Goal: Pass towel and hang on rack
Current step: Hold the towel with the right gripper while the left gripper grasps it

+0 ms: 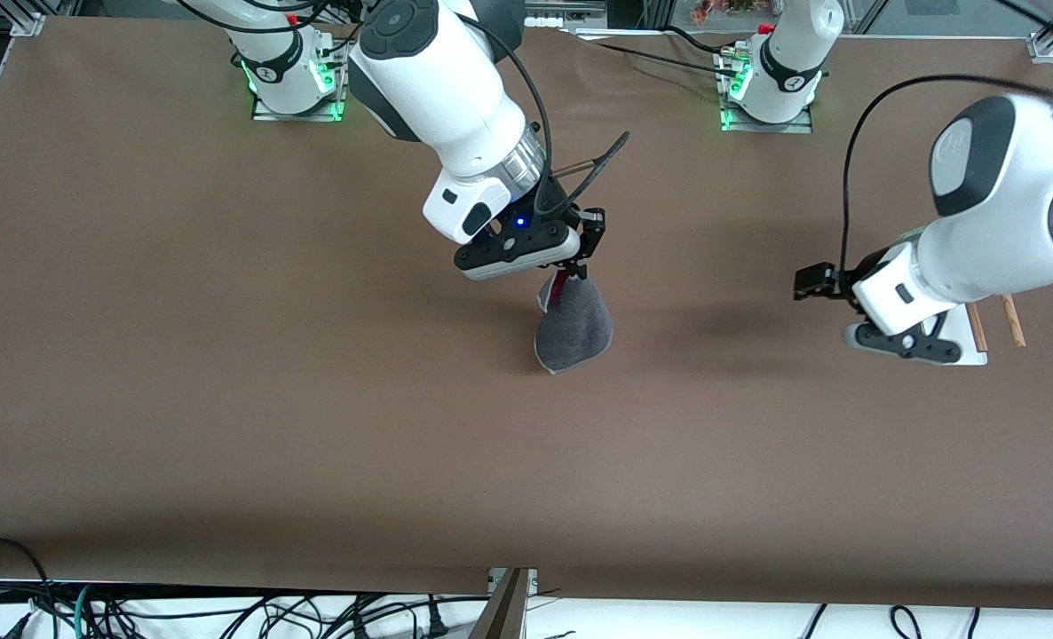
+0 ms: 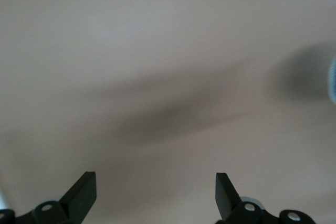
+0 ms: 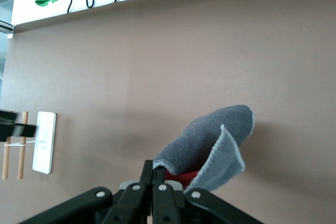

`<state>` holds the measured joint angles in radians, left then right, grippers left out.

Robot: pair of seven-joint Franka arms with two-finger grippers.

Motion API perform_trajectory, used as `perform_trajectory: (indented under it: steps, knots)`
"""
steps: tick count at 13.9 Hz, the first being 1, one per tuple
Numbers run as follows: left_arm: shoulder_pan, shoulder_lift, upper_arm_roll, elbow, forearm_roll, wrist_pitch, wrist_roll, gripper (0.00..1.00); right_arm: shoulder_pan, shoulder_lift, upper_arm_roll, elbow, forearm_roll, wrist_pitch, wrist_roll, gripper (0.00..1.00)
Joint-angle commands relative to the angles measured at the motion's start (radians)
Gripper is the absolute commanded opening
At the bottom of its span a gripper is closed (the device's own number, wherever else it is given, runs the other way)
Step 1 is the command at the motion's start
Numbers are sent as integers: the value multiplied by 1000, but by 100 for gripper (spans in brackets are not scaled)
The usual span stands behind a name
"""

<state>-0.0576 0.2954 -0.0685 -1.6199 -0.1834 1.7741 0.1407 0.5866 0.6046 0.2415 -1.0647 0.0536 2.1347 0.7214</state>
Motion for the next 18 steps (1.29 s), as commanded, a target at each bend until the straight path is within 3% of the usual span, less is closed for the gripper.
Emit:
perform_trajectory:
  steps: [1, 6, 8, 10, 14, 18]
  knots:
    - [-2, -19, 0, -101, -150, 114, 127, 100, 4, 6, -1, 23, 5, -4, 15, 0]
    - [-34, 11, -31, -257, -448, 347, 588, 100, 4, 6, -1, 23, 5, -4, 15, 0]
    - [-37, 36, -56, -281, -558, 383, 765, 100, 4, 6, -1, 23, 6, -4, 15, 0]
    - [-57, 39, -82, -296, -583, 387, 893, 100, 4, 6, 1, 23, 6, -4, 15, 0]
    - [-99, 57, -178, -307, -723, 526, 976, 100, 4, 6, 1, 23, 8, -2, 15, 0]
    - [-166, 80, -194, -298, -798, 607, 1008, 100, 4, 6, 1, 23, 8, -1, 15, 0]
